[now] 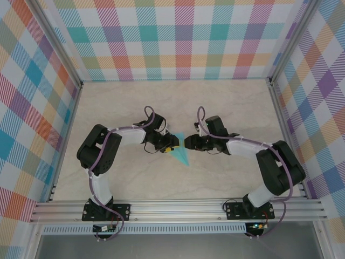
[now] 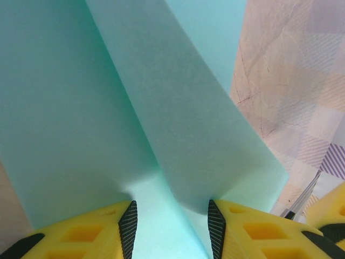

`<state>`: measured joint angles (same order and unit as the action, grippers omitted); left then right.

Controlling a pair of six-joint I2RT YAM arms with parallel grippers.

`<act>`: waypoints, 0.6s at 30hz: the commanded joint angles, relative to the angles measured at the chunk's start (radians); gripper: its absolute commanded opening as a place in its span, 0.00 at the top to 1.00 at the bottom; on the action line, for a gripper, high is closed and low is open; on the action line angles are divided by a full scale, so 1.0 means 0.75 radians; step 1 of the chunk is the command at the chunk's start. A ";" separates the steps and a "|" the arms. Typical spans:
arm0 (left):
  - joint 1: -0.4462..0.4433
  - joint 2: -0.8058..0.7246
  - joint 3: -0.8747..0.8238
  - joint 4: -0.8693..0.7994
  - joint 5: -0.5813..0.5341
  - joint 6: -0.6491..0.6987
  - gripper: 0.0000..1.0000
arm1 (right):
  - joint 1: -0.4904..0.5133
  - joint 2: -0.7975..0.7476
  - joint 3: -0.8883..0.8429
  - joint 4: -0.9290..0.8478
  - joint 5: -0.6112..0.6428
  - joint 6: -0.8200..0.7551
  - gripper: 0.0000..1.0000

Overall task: Fold a paper plane with a square sheet of paper (fold left side to right side)
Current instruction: Fourth fold the wing at the center of the table.

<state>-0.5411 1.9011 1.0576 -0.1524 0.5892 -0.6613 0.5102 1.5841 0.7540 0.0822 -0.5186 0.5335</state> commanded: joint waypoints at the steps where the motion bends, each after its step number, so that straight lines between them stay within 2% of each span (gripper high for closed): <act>1: -0.023 0.022 -0.014 -0.075 -0.068 0.020 0.58 | -0.007 0.095 0.064 0.098 -0.151 0.042 0.61; 9: -0.023 0.016 -0.011 -0.083 -0.070 0.021 0.58 | -0.007 0.232 0.152 0.104 -0.148 0.050 0.66; 18: -0.023 0.010 -0.011 -0.087 -0.072 0.023 0.58 | -0.009 0.242 0.134 0.041 -0.048 0.009 0.70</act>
<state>-0.5411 1.8996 1.0576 -0.1543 0.5743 -0.6617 0.5034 1.7447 0.8383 0.1127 -0.6281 0.5632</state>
